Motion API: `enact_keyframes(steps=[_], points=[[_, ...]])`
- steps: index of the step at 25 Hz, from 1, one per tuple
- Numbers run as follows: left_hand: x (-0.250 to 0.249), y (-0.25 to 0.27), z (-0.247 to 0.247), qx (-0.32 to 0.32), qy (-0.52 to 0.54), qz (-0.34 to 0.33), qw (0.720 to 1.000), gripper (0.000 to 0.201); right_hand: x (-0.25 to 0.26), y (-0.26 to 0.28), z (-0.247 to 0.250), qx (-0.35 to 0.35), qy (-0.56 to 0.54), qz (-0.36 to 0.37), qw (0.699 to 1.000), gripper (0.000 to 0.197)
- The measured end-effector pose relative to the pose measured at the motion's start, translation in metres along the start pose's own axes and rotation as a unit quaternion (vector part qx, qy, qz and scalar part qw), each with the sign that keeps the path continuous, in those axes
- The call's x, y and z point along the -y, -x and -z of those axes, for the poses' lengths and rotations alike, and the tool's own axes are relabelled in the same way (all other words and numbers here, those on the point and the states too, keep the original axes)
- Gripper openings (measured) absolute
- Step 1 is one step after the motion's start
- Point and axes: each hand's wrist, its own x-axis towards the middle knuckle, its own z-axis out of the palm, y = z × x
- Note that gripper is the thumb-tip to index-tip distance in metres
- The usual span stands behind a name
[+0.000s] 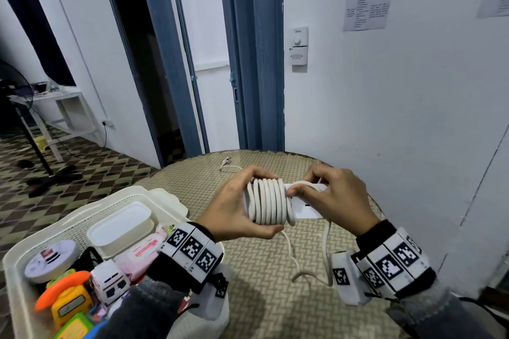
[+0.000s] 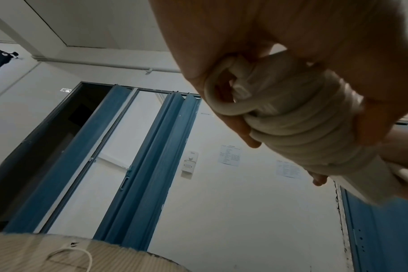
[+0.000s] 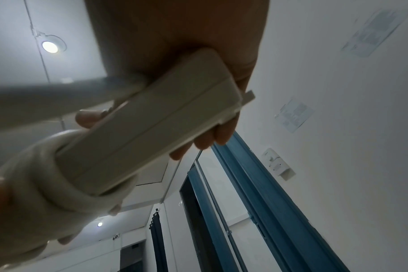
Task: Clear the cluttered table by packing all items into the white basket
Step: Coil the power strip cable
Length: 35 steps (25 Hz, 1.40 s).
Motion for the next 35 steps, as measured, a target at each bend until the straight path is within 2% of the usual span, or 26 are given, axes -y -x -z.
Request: enact_keyframes(steps=[5,8,11,15,18,20,22,24,27,29,32,35], points=[[-0.002,0.0,0.008,0.045,0.046,0.01,0.998,0.07,0.005,0.0,0.005,0.016,-0.029,0.002,0.999,0.067],[-0.005,0.006,0.003,0.008,0.035,0.013,0.999,0.078,0.004,-0.004,0.011,0.021,-0.059,-0.01,0.998,0.064],[-0.009,0.008,0.006,-0.016,0.059,0.02,0.998,0.074,0.001,-0.006,0.014,0.038,-0.123,-0.011,0.992,0.06],[-0.011,0.008,0.008,0.05,0.086,0.009,0.995,0.069,0.002,-0.002,0.015,0.063,-0.164,-0.003,0.984,0.057],[-0.011,0.01,0.007,0.082,0.081,0.027,0.993,0.073,0.002,0.0,0.017,0.066,-0.158,0.0,0.985,0.058],[-0.013,0.009,0.005,0.062,0.033,0.009,0.997,0.082,0.002,0.0,0.018,0.061,-0.138,-0.006,0.989,0.061],[-0.017,0.005,0.002,0.037,-0.065,-0.027,0.997,0.097,0.004,0.0,0.019,0.051,-0.111,-0.01,0.992,0.064],[-0.021,0.001,-0.009,0.019,-0.148,-0.044,0.988,0.091,0.006,-0.001,0.018,0.048,-0.084,-0.016,0.995,0.063],[-0.021,0.0,-0.02,-0.025,-0.152,-0.046,0.987,0.067,0.006,-0.001,0.015,0.045,-0.071,-0.015,0.996,0.062],[-0.019,-0.002,-0.018,-0.018,-0.136,-0.05,0.989,0.06,0.003,-0.001,0.015,0.049,-0.066,-0.008,0.997,0.065],[-0.018,-0.002,-0.017,0.012,-0.139,-0.044,0.989,0.065,0.002,-0.001,0.017,0.05,-0.066,-0.014,0.996,0.066],[-0.017,-0.002,-0.024,0.0,-0.154,-0.018,0.988,0.074,0.002,0.0,0.017,0.042,-0.049,-0.022,0.998,0.063]])
